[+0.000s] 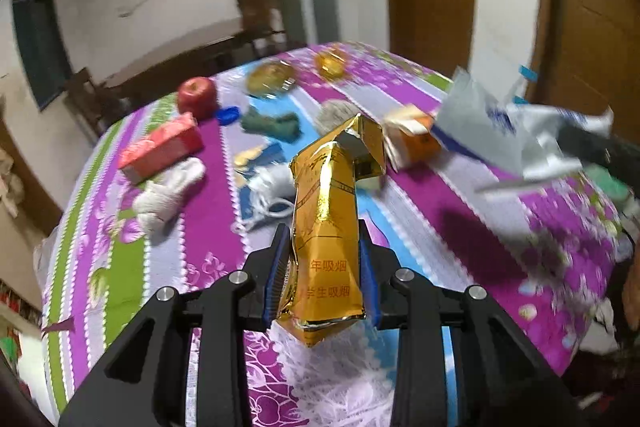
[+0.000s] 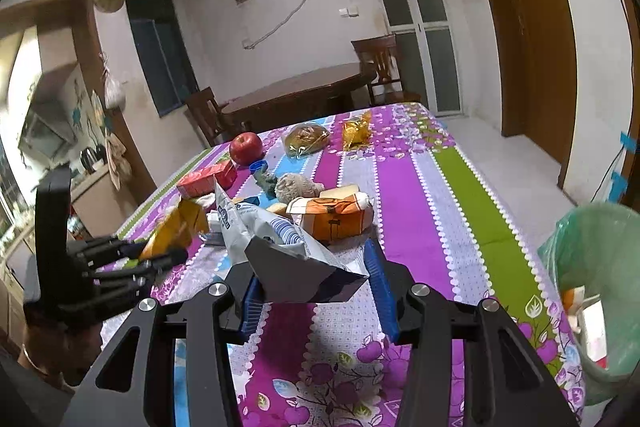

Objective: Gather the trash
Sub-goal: 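Carry the plastic bag and gold packet with both tools over the green bin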

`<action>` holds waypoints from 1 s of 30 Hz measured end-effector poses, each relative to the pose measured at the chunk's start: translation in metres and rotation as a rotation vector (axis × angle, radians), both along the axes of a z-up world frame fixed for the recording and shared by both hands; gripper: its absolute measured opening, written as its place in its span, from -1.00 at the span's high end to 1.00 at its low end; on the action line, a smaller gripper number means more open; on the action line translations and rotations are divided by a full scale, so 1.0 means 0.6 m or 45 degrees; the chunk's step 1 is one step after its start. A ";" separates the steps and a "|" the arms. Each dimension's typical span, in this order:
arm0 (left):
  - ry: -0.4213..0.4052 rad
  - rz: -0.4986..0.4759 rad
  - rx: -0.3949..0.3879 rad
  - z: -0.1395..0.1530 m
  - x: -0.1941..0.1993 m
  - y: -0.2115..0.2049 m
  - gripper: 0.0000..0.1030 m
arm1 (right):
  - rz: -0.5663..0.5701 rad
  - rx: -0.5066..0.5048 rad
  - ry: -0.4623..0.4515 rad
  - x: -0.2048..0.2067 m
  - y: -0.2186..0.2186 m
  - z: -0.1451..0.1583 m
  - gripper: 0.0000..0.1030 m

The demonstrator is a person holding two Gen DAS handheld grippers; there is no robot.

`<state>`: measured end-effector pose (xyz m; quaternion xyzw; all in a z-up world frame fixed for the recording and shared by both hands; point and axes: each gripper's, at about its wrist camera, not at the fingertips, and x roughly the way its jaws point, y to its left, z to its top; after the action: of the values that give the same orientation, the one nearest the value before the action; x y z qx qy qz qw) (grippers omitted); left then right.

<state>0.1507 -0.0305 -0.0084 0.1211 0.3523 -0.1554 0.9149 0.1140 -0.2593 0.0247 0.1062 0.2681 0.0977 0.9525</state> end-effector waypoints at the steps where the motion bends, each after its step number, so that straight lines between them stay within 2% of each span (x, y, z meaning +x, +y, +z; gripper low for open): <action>1: -0.001 0.018 -0.014 0.004 0.002 -0.001 0.40 | -0.003 -0.011 -0.005 -0.001 0.001 0.003 0.08; 6: -0.026 0.058 -0.017 0.015 0.003 -0.017 0.40 | -0.038 -0.049 -0.025 -0.009 0.001 0.012 0.08; 15: -0.050 0.019 -0.004 0.026 0.001 -0.060 0.40 | -0.120 -0.048 -0.054 -0.029 -0.037 0.024 0.08; 30: -0.139 -0.171 0.034 0.066 0.017 -0.209 0.40 | -0.351 -0.102 -0.154 -0.077 -0.158 0.080 0.08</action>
<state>0.1607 -0.1561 0.0310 0.1650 0.2952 -0.2047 0.9186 0.0676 -0.3543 0.0726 0.0977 0.1968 -0.0386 0.9748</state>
